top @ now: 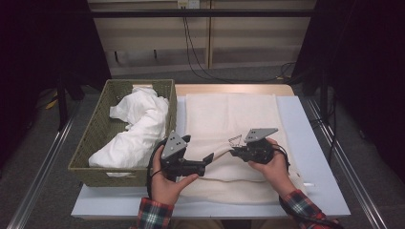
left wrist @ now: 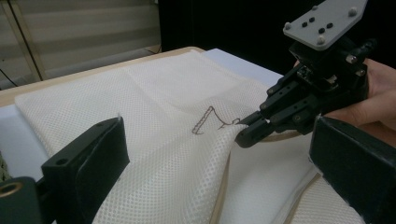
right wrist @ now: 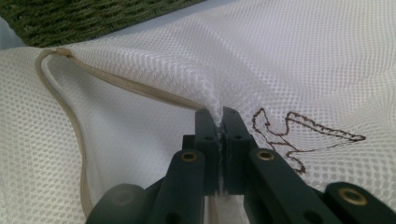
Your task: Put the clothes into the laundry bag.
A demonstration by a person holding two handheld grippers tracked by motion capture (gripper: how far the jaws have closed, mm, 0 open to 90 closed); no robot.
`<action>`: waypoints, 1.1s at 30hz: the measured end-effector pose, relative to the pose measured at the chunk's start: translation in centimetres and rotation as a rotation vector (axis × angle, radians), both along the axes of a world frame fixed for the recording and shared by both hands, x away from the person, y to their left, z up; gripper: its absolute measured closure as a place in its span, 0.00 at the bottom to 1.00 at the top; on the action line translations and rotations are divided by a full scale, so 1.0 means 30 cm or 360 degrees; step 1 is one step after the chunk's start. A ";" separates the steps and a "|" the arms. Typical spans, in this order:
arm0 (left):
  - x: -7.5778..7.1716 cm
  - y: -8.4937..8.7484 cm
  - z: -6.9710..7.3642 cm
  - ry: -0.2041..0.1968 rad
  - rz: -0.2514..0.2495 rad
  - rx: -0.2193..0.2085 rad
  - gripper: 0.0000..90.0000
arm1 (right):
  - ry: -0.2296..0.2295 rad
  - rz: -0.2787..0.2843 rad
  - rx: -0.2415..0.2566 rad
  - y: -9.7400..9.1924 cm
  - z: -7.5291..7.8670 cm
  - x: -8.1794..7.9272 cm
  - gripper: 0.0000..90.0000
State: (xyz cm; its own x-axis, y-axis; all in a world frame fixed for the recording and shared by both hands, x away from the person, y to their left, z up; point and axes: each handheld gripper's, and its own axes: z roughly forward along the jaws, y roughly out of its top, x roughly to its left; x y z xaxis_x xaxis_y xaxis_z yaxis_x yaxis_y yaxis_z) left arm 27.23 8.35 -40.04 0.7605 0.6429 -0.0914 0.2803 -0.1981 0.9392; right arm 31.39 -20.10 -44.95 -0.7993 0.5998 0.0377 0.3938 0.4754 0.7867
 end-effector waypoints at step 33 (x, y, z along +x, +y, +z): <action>0.013 -0.008 -0.011 0.0036 0.0008 -0.0003 0.05 | -0.0017 0.0074 -0.0010 0.014 0.143 0.161 0.97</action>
State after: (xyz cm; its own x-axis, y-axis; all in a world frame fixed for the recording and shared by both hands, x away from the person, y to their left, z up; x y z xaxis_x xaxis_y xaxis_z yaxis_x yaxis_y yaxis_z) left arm 27.61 8.13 -40.37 0.7550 0.6466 -0.1093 0.3022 -0.1951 0.9330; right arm 36.23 -19.67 -40.67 -0.8265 0.5623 0.0250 0.3626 0.4981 0.7877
